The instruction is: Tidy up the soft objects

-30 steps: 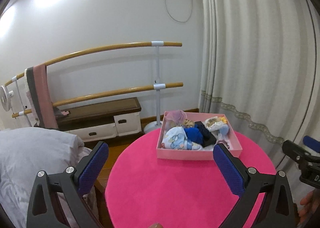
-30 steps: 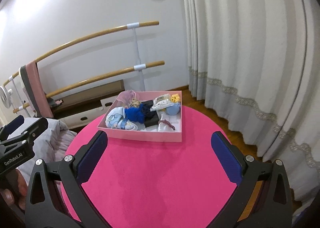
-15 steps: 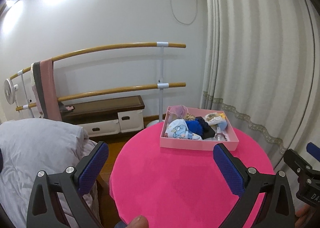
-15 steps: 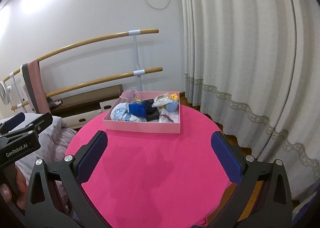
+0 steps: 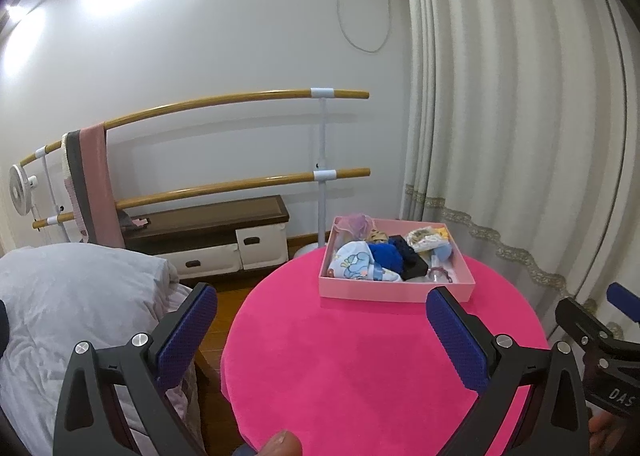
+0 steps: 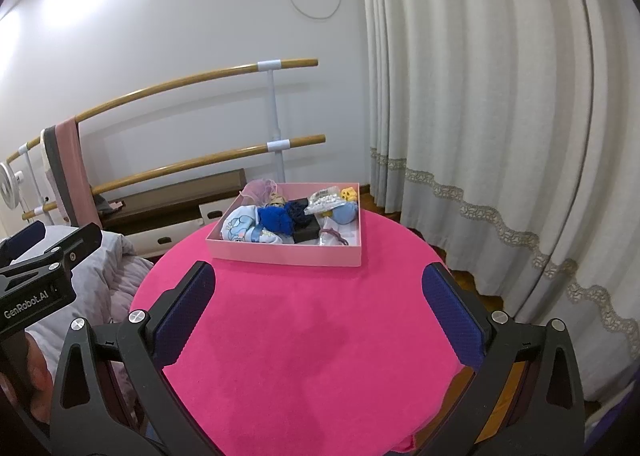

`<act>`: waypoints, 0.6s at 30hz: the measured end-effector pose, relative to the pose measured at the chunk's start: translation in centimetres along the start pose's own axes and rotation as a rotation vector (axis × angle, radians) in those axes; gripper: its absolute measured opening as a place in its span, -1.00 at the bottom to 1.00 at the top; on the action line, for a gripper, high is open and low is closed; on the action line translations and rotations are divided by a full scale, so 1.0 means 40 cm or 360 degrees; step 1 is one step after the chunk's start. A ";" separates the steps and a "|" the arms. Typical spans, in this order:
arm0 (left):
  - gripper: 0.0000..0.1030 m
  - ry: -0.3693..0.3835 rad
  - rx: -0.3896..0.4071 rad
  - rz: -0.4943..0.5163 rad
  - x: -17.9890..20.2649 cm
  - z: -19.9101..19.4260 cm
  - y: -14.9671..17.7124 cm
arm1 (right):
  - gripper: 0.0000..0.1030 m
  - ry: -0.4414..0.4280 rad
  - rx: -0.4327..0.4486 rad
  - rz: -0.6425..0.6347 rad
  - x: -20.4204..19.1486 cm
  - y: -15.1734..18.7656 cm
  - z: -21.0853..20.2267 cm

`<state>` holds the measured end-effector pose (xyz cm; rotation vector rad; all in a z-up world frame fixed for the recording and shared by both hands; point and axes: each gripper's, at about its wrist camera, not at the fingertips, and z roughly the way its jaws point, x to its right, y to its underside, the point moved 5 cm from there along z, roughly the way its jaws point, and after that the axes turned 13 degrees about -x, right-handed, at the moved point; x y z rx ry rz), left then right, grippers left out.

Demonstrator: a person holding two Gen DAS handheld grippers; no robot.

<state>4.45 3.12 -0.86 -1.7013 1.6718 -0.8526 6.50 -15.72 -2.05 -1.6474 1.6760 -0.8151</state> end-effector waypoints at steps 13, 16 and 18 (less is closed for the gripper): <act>1.00 0.0024 -0.0031 -0.0002 -0.010 0.017 -0.013 | 1.00 0.0000 -0.0005 -0.0007 0.000 -0.010 0.003; 1.00 0.0035 -0.0032 -0.0002 -0.013 0.018 -0.017 | 1.00 0.0001 -0.0006 -0.0007 0.001 -0.012 0.002; 1.00 0.0034 -0.0031 -0.0001 -0.012 0.019 -0.017 | 1.00 0.0002 -0.0005 -0.0006 -0.002 -0.011 0.003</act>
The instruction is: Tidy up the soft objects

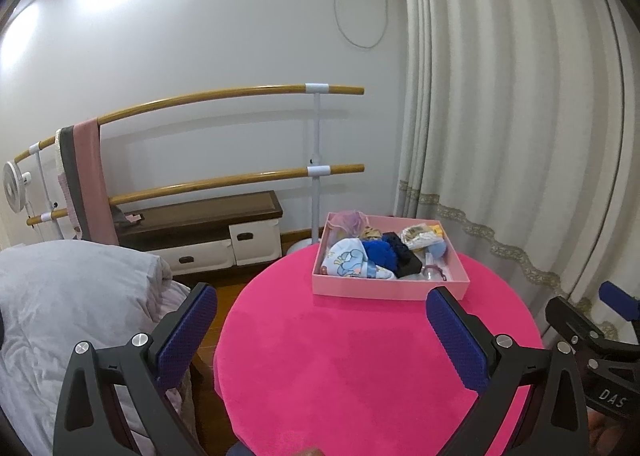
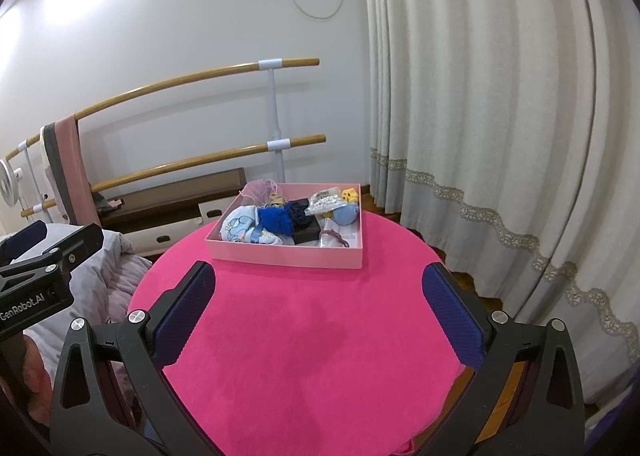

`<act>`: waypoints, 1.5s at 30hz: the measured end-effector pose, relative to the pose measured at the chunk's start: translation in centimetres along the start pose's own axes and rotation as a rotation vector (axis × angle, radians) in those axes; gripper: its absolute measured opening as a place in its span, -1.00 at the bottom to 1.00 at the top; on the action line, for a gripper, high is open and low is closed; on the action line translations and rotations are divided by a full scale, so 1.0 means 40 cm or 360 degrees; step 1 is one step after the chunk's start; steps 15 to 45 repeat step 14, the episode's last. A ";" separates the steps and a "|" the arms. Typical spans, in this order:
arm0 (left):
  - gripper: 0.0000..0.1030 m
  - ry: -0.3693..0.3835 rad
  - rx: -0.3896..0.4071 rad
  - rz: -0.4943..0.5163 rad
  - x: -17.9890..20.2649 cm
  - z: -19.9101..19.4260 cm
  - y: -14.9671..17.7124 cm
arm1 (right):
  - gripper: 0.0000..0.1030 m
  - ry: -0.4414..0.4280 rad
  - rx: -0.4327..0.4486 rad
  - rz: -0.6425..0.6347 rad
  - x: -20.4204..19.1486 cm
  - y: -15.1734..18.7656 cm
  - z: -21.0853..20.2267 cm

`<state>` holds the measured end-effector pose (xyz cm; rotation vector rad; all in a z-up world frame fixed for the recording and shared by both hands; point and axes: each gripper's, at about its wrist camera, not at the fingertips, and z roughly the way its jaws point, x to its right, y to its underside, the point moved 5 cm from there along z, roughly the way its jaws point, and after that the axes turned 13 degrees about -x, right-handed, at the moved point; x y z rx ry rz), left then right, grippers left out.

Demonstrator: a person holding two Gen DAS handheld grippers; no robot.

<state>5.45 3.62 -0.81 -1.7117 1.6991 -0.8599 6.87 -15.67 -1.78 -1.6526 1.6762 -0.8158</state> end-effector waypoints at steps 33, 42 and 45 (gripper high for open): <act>1.00 0.0004 0.0009 0.0006 0.004 0.007 -0.001 | 1.00 0.0016 0.0013 0.0013 0.015 -0.013 0.017; 1.00 0.0004 0.0009 0.0006 0.004 0.007 -0.001 | 1.00 0.0016 0.0013 0.0013 0.015 -0.013 0.017; 1.00 0.0004 0.0009 0.0006 0.004 0.007 -0.001 | 1.00 0.0016 0.0013 0.0013 0.015 -0.013 0.017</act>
